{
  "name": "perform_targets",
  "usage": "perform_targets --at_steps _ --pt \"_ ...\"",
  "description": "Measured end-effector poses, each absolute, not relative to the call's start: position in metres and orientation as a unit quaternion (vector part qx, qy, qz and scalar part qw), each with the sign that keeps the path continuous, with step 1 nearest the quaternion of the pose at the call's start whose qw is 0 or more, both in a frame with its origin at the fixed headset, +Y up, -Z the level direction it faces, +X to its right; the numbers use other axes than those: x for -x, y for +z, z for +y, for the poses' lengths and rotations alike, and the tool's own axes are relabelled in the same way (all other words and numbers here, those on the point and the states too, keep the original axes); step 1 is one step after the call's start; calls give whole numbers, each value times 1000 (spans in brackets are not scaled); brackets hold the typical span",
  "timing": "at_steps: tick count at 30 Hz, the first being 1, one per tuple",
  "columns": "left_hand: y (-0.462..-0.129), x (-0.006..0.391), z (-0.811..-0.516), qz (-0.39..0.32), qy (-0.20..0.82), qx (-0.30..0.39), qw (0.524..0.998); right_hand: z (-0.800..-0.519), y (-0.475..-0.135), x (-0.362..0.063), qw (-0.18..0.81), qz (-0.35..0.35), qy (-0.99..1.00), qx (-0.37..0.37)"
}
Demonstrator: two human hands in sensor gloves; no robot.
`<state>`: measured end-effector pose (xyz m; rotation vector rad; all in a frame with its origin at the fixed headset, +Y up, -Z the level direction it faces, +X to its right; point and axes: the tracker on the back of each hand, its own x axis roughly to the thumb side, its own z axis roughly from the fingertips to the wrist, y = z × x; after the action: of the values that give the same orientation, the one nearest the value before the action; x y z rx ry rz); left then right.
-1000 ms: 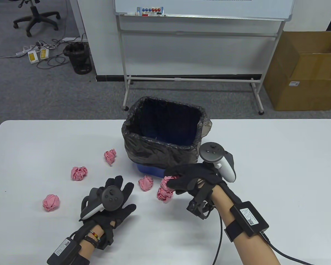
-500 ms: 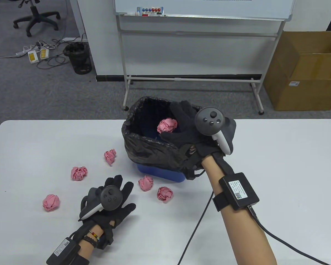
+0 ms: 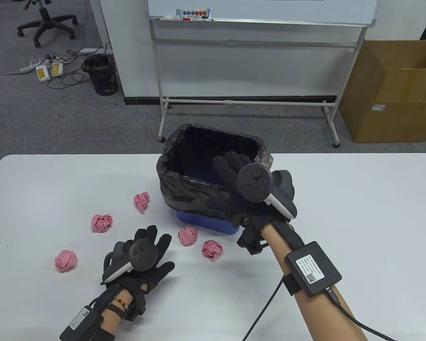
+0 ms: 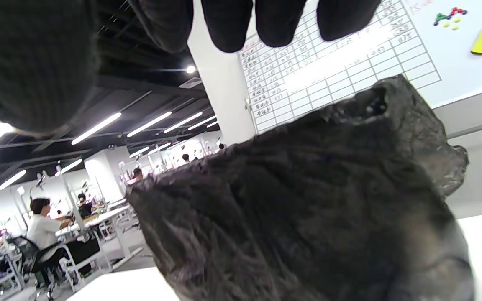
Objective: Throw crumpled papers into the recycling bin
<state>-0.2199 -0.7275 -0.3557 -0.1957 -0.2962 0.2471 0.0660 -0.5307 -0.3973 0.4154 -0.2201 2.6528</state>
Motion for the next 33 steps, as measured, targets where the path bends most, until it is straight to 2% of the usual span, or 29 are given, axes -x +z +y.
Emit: perform_targets --at_steps 8,11,16,33 --pt "-355 220 -728 -146 122 97 977 -546 -375 -45 187 -68 958 -208" --pt "-355 220 -728 -145 121 97 977 -558 -368 -35 165 -37 962 -216" --pt "-355 220 -728 -146 120 98 977 -579 -359 -21 141 -24 959 -245" --pt "-355 221 -729 -142 116 102 978 -669 -356 -21 92 44 967 -233"
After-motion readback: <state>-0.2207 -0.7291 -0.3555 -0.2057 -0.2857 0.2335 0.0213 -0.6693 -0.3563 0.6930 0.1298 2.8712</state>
